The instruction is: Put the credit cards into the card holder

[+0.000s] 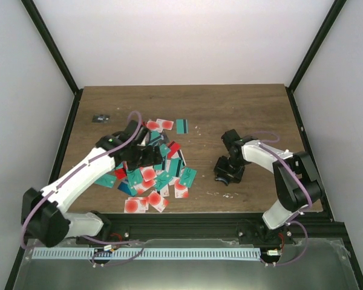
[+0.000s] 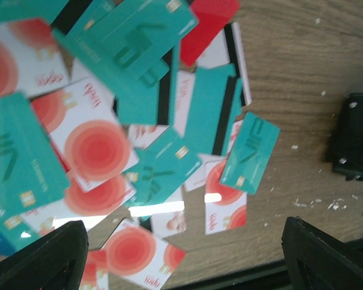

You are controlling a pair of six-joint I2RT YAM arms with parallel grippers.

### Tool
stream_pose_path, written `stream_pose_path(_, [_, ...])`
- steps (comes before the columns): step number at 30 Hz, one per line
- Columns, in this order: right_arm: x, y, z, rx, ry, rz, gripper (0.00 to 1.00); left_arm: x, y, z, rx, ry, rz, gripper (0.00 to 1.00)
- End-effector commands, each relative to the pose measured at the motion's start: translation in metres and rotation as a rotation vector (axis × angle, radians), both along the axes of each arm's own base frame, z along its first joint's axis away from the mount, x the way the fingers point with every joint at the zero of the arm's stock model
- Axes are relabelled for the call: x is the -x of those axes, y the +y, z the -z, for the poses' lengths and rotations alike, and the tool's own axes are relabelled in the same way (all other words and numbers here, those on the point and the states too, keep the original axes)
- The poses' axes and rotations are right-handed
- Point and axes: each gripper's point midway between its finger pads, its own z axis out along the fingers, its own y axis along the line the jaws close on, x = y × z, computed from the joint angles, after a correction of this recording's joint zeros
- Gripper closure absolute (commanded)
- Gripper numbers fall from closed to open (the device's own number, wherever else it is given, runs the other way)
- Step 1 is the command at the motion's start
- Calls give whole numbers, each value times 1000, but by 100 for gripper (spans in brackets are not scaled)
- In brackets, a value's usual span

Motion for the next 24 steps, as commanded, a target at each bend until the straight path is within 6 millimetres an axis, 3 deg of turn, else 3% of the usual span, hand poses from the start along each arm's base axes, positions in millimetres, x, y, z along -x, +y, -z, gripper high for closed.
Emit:
stream_pose_path(1, [-5,31,-3,-106,-36,-99,28,-23,-13,-15,-143,-62,51,7])
stream_pose_path(3, [-3,31,-8,-110,-47,-123,22,-39,-15,-31,-214,-108,90,1])
stream_pose_path(7, [-6,26,-23,-87,-95,-158,10,-73,-14,-60,-269,-275,100,0])
stream_pose_path(9, [-12,27,-34,-90,-136,-171,5,-88,1,-60,-251,-301,4,0])
stream_pose_path(11, [-17,30,-47,-110,-184,-196,3,-97,-6,-52,-85,-262,25,0])
stream_pose_path(17, [-8,20,-71,-97,-252,-210,3,-88,-67,-42,129,-251,208,0])
stream_pose_path(24, [10,-11,-59,-7,-244,-109,6,-56,-134,-2,275,-156,408,13])
